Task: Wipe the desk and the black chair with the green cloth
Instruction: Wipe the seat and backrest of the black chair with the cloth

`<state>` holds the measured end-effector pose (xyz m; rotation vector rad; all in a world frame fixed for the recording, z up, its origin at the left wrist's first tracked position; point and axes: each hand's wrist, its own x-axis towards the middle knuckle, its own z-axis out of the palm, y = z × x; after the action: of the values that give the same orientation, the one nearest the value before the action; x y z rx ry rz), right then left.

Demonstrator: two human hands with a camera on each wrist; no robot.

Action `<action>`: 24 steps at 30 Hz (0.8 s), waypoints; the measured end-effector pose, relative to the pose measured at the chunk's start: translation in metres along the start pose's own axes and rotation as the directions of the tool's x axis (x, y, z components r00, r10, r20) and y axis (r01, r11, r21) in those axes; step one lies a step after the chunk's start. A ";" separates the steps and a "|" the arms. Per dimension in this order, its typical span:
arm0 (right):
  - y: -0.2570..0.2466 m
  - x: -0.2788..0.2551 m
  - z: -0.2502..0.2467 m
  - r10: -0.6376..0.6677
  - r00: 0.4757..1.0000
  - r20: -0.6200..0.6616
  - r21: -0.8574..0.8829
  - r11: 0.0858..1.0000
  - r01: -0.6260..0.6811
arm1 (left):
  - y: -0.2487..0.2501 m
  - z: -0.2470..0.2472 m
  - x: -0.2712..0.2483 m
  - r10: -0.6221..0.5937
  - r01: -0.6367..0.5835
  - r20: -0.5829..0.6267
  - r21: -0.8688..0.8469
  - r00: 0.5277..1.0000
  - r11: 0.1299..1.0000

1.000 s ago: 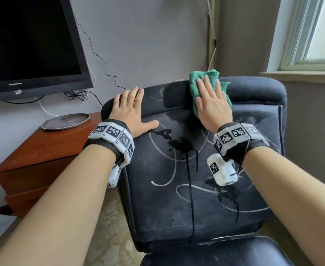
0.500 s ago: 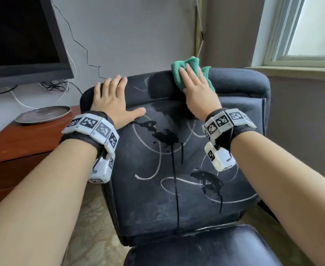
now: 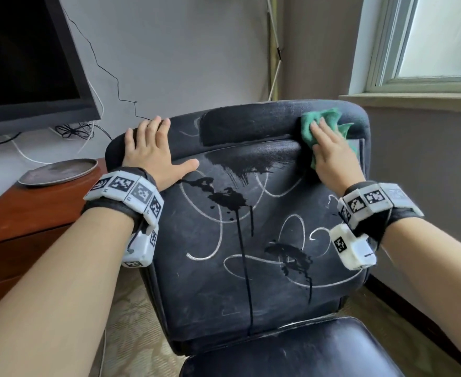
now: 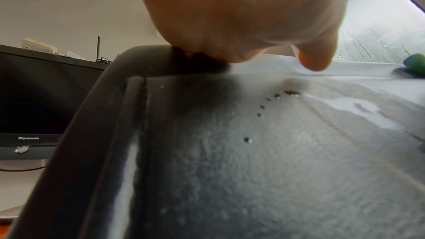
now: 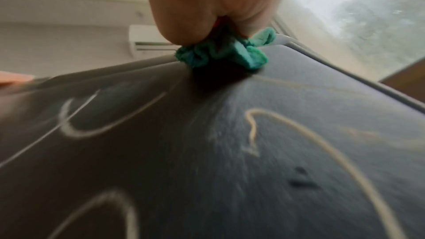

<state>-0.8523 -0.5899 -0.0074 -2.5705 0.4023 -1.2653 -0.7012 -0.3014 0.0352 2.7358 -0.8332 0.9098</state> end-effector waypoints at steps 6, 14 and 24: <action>-0.033 -0.014 0.005 -0.095 0.989 0.117 -0.040 0.994 0.101 | 0.003 -0.003 0.000 -0.012 0.011 0.044 0.026 0.999 1.000; -0.121 -0.002 0.048 -0.283 0.919 0.274 -0.065 0.948 0.311 | -0.004 -0.003 0.004 -0.002 0.002 0.049 0.002 0.999 1.000; -0.015 -0.005 -0.018 -0.105 0.974 0.199 -0.118 0.984 0.130 | -0.008 -0.003 0.002 0.056 -0.058 0.036 0.074 0.998 0.996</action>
<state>-0.8676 -0.5759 0.0046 -2.8344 0.3075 -1.0436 -0.6972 -0.2952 0.0396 2.8121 -0.9053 0.9262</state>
